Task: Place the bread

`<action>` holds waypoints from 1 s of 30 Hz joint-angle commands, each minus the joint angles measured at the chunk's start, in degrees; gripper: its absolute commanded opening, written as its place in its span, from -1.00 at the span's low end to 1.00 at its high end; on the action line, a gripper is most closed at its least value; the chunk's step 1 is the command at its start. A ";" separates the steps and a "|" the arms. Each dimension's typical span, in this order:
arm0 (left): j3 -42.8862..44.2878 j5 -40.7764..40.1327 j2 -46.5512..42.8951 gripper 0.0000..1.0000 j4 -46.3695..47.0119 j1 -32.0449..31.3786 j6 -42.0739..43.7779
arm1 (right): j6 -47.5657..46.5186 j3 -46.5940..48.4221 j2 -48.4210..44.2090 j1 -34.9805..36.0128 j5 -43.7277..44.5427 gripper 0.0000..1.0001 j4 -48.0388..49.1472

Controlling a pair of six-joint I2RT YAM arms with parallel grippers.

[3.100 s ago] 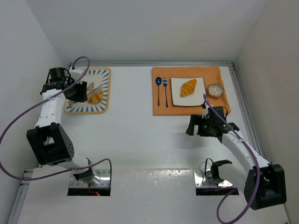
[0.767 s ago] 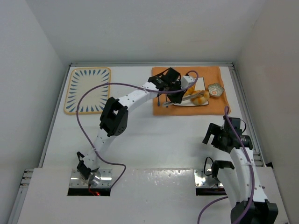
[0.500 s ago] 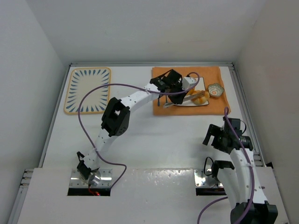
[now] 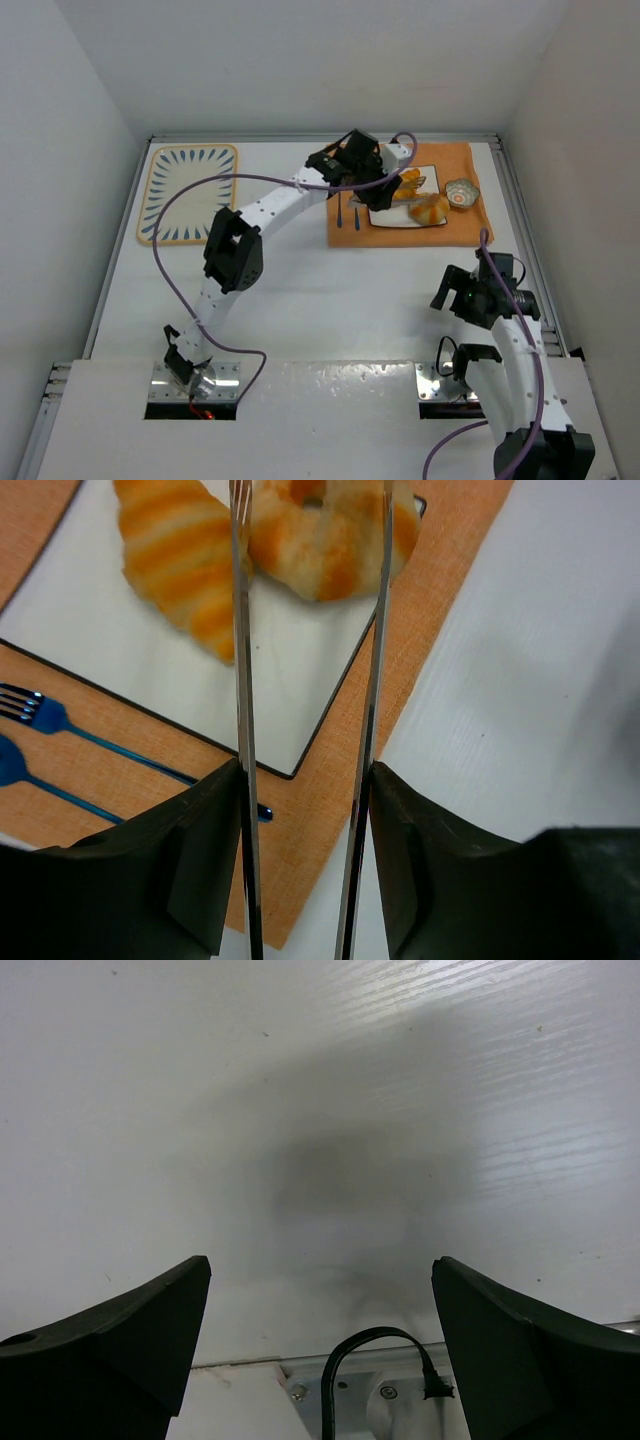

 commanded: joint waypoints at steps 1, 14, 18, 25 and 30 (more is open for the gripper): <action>4.90 3.72 -5.77 0.12 0.68 2.68 -3.05 | 1.48 -0.40 -1.37 -0.16 -1.87 0.84 1.34; -7.89 -2.83 -19.39 0.05 0.67 19.72 -12.73 | 2.89 -1.19 1.43 0.02 -5.12 0.82 5.72; -21.08 -13.13 -22.39 0.05 4.09 24.74 -16.49 | 3.07 -2.95 2.14 0.02 -6.27 0.82 8.11; -33.22 -22.36 -20.45 0.05 10.16 28.27 -21.43 | 1.67 -1.19 4.16 0.02 -6.53 0.82 8.63; -38.06 -23.07 -18.26 0.08 11.57 28.27 -22.05 | 2.37 -1.36 3.81 0.11 -6.18 0.82 8.46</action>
